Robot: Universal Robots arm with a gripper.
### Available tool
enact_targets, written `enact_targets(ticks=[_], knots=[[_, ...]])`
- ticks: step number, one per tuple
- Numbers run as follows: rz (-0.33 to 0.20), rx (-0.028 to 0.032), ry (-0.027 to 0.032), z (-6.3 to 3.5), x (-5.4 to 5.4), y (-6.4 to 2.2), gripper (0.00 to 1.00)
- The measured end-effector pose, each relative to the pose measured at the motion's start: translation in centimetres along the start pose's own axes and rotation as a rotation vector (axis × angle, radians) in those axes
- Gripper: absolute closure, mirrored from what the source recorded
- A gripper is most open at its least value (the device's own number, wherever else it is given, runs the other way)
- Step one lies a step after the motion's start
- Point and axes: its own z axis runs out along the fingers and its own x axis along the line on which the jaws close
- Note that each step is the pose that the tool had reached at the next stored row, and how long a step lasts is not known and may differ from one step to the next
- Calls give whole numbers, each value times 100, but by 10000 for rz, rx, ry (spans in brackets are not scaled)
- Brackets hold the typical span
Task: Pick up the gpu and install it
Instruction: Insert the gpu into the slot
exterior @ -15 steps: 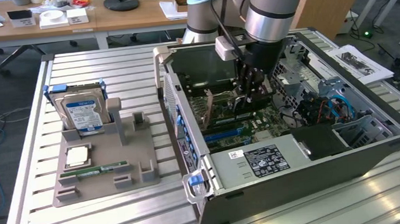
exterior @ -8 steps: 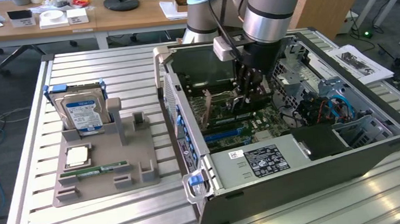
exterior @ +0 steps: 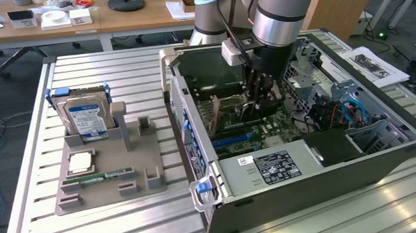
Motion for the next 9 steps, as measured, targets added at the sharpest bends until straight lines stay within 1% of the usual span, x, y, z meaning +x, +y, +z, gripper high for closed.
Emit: enact_targets(ticks=[9], knots=[[-2,-1,2,104,8,37,73]])
